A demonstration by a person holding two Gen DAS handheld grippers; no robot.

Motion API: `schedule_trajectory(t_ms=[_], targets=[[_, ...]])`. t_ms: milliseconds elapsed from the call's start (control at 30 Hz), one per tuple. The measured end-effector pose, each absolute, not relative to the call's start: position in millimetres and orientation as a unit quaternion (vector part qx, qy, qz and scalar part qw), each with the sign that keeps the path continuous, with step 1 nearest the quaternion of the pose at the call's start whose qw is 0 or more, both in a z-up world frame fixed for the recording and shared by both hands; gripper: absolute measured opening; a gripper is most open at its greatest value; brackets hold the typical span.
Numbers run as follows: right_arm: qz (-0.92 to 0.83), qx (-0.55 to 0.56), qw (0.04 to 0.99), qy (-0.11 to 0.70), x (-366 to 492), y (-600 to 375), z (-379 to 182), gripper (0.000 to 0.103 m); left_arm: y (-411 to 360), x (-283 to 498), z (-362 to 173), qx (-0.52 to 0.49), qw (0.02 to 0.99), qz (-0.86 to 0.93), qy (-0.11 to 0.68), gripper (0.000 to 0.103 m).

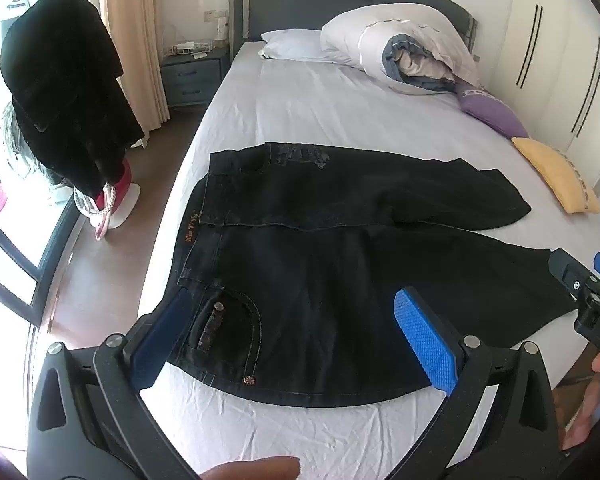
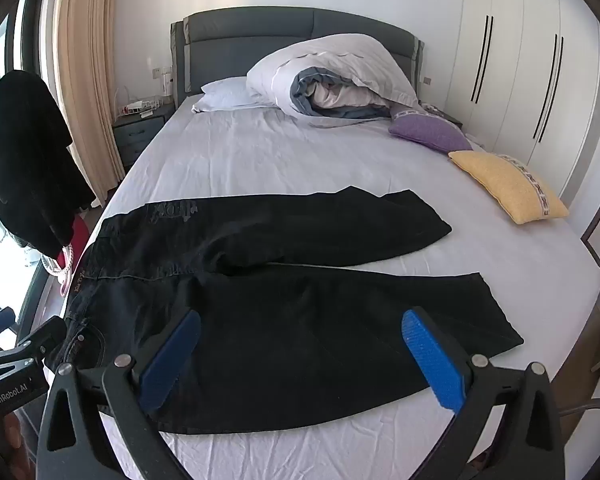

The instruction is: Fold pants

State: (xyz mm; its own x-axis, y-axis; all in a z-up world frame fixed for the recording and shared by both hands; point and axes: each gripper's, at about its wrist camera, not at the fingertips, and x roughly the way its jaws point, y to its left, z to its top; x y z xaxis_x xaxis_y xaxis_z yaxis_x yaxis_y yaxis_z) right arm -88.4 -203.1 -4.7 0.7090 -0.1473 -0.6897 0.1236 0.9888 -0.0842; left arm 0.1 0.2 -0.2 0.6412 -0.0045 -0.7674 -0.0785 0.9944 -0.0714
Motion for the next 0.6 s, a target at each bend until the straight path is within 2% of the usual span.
schedule_trajectory(t_ms=[600], targets=[[-0.072, -0.016, 0.923, 0.377, -88.2, -201.0, -6.6, 0.103, 1.5, -0.1, -3.3, -0.049, 0.904, 0.022, 0.424, 0.103]])
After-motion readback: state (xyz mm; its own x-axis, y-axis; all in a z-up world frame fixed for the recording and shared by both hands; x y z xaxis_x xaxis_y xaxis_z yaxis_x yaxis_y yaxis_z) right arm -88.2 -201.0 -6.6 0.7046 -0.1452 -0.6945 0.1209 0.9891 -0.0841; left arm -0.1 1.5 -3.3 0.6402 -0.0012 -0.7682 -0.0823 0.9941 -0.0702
